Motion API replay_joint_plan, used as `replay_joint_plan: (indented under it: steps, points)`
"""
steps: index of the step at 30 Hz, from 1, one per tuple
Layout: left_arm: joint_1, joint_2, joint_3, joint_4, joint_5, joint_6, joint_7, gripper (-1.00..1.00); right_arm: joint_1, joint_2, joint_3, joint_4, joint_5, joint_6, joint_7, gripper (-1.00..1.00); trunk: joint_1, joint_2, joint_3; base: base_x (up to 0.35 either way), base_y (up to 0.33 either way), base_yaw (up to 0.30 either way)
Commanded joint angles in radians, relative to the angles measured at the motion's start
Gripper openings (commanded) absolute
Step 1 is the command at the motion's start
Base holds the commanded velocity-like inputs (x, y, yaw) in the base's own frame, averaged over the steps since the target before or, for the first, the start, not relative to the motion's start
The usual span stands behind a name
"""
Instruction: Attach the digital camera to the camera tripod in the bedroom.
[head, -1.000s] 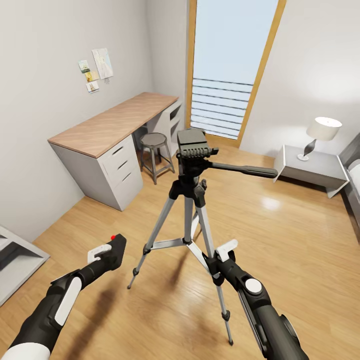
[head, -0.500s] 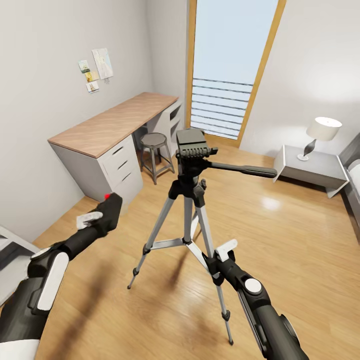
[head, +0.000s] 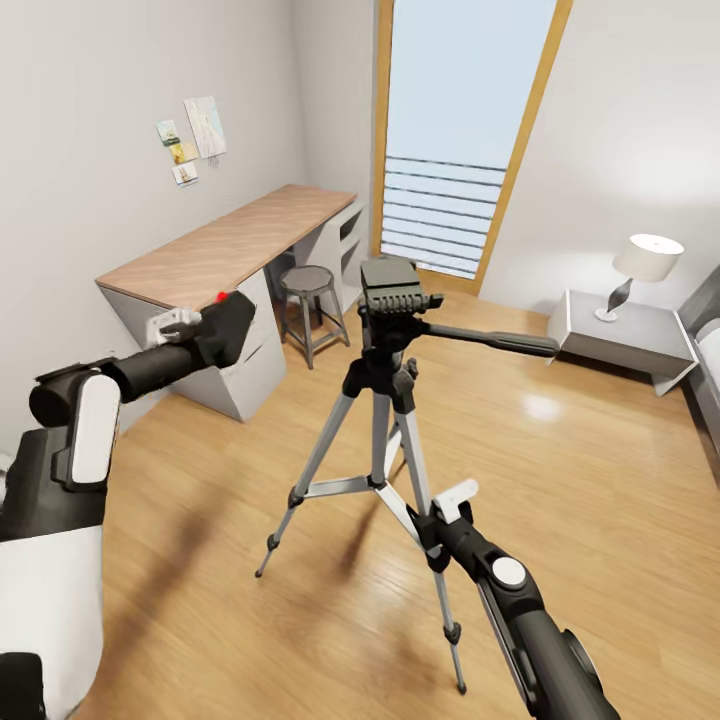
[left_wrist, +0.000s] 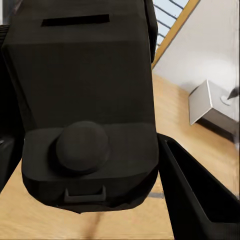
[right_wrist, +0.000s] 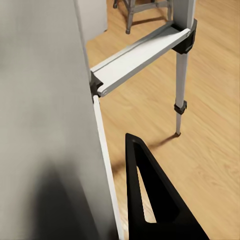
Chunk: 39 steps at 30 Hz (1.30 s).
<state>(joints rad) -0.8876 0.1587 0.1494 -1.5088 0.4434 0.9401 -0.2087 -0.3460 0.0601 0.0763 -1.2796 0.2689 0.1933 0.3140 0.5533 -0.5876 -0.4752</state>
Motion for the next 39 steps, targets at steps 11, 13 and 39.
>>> replay_joint_plan:
  steps: [11, 13, 39]
  points:
    - [-0.282, -0.131, 0.000, 0.155, -0.011, 0.079, -0.009, -1.00, -0.001, 0.002, -0.009, -0.024, 0.061, 0.012, 0.001, -1.00, 0.000, -0.001, -0.001, 0.000, 0.000, 0.000]
    - [-0.343, -0.177, -0.003, 0.202, -0.014, 0.080, -0.007, -1.00, -0.001, 0.003, -0.009, -0.026, 0.061, 0.012, 0.001, -1.00, 0.000, -0.001, -0.001, 0.000, 0.000, 0.000]
    - [-0.776, -0.331, -0.095, 0.627, -0.199, 0.084, 0.001, -1.00, -0.001, 0.004, -0.012, -0.015, 0.055, 0.018, -0.001, -1.00, 0.000, -0.001, -0.001, 0.000, 0.000, 0.000]
